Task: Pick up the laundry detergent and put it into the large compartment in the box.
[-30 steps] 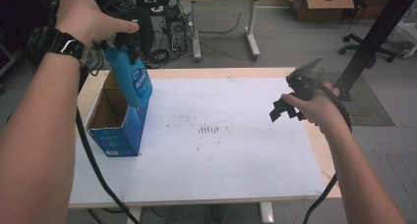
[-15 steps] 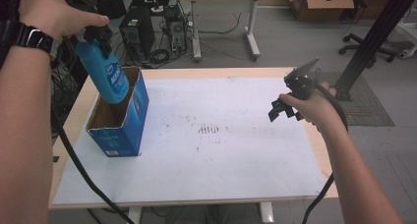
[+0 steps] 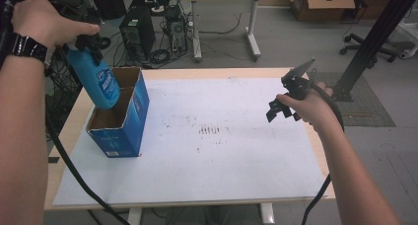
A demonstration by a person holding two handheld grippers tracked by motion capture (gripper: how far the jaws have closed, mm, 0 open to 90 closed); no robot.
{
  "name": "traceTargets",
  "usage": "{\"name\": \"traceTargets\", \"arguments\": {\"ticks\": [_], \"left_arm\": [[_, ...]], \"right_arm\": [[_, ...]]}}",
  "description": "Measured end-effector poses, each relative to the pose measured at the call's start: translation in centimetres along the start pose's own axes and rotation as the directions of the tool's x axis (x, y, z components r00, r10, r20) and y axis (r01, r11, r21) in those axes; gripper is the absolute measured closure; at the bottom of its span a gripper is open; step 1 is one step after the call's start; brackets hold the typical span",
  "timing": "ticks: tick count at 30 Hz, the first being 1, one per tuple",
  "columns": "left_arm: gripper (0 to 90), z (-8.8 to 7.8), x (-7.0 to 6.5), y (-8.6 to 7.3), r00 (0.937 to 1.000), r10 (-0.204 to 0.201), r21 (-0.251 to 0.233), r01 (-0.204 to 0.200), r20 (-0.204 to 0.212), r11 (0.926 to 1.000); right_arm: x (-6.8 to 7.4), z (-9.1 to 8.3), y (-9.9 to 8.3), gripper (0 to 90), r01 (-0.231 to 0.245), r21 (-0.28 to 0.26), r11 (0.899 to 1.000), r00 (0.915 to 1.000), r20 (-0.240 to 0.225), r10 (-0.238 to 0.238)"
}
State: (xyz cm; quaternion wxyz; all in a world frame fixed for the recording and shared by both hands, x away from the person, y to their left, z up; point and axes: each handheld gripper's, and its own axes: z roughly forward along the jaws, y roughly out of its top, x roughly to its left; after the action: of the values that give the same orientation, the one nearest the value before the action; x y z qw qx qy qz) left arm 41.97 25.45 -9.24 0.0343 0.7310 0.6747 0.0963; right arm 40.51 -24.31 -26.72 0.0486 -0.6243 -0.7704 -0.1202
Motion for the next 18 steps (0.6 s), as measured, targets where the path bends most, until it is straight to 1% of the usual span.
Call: {"name": "traceTargets", "arguments": {"ticks": [5, 10, 15, 18], "left_arm": [[37.8, 1.5, 0.1, -0.2, 1.0, -0.005, 0.012, 0.005, 0.005, 0.9999], [37.8, 3.3, 0.3, -0.6, 0.9999, -0.015, 0.035, 0.015, 0.006, 0.9993], [37.8, 4.9, 0.3, -0.7, 0.9999, -0.014, 0.051, 0.013, 0.008, 0.9986], [37.8, 6.2, 0.2, -0.8, 0.9997, -0.016, 0.063, 0.015, 0.019, 0.9979]], "right_arm": [[-0.1, 0.3, -0.1, 5.8, 0.003, 0.003, 1.0, 1.0, 0.001, -0.003], [-0.3, 0.4, -0.2, 5.8, -0.001, 0.005, 1.0, 1.0, 0.0, 0.001], [-0.3, 0.7, -0.3, 5.8, -0.003, 0.01, 1.0, 1.0, -0.003, 0.003], [-0.3, 0.9, -0.3, 5.8, 0.004, 0.009, 1.0, 1.0, -0.007, -0.004]]}}
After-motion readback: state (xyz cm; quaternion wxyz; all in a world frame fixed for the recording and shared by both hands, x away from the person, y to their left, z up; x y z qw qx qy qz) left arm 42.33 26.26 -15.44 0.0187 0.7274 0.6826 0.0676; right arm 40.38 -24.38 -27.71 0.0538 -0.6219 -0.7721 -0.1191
